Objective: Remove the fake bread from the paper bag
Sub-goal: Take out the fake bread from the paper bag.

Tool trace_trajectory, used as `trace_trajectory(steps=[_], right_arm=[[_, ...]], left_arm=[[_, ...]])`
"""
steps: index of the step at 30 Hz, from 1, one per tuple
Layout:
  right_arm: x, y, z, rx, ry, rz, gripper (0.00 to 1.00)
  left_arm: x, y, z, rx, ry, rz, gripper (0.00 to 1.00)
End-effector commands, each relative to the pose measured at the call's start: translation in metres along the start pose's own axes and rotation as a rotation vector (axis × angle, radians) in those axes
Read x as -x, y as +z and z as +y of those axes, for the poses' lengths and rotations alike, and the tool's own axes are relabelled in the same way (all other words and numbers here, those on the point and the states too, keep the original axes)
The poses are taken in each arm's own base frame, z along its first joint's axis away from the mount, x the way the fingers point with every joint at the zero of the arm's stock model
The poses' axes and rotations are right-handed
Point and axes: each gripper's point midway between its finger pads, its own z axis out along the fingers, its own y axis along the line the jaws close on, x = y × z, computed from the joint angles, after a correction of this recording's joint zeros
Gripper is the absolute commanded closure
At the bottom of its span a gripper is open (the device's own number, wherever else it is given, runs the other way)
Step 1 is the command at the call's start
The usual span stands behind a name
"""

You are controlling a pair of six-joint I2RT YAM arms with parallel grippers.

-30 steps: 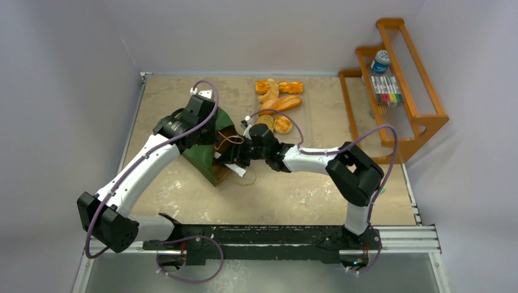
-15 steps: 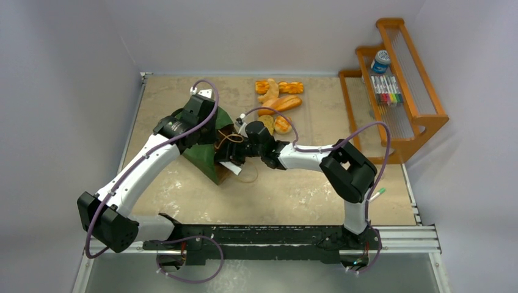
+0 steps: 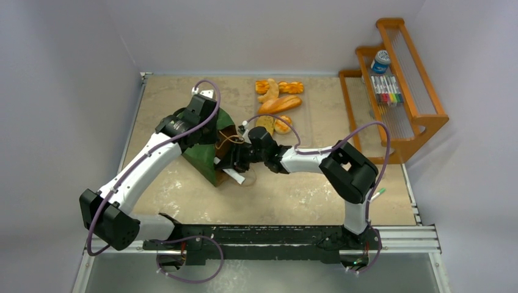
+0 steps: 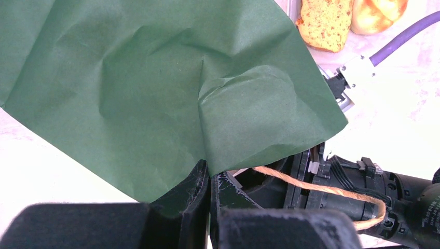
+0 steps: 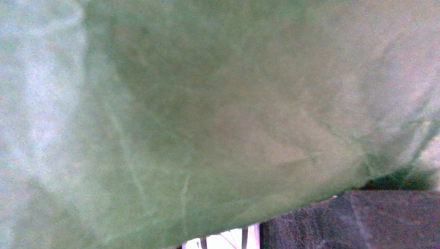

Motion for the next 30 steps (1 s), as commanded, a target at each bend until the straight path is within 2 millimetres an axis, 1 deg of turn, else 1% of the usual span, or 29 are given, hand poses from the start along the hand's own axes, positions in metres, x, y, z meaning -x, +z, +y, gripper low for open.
trace_trajectory(steps=[1, 6, 16, 20, 26, 29, 30], right_arm=[[0.005, -0.014, 0.045, 0.124, -0.049, -0.011, 0.58], [0.009, -0.009, 0.052, 0.137, -0.050, -0.011, 0.57], [0.014, 0.008, 0.055, 0.153, -0.027, 0.016, 0.56], [0.022, 0.016, 0.058, 0.163, -0.025, 0.001, 0.55], [0.027, 0.029, 0.057, 0.165, -0.015, 0.011, 0.55], [0.030, 0.032, 0.061, 0.177, -0.017, 0.008, 0.56], [0.030, 0.033, 0.060, 0.178, -0.017, 0.010, 0.58]], left_arm=[[0.014, -0.004, -0.011, -0.039, -0.020, -0.050, 1.00], [0.013, -0.002, -0.016, -0.054, -0.018, -0.039, 1.00], [0.008, 0.000, -0.027, -0.089, 0.005, -0.015, 1.00], [0.007, 0.000, -0.030, -0.102, 0.014, -0.012, 1.00], [0.004, -0.002, -0.033, -0.118, 0.026, 0.001, 1.00], [0.003, -0.001, -0.032, -0.118, 0.032, 0.003, 1.00], [0.004, -0.001, -0.033, -0.120, 0.032, 0.000, 1.00]])
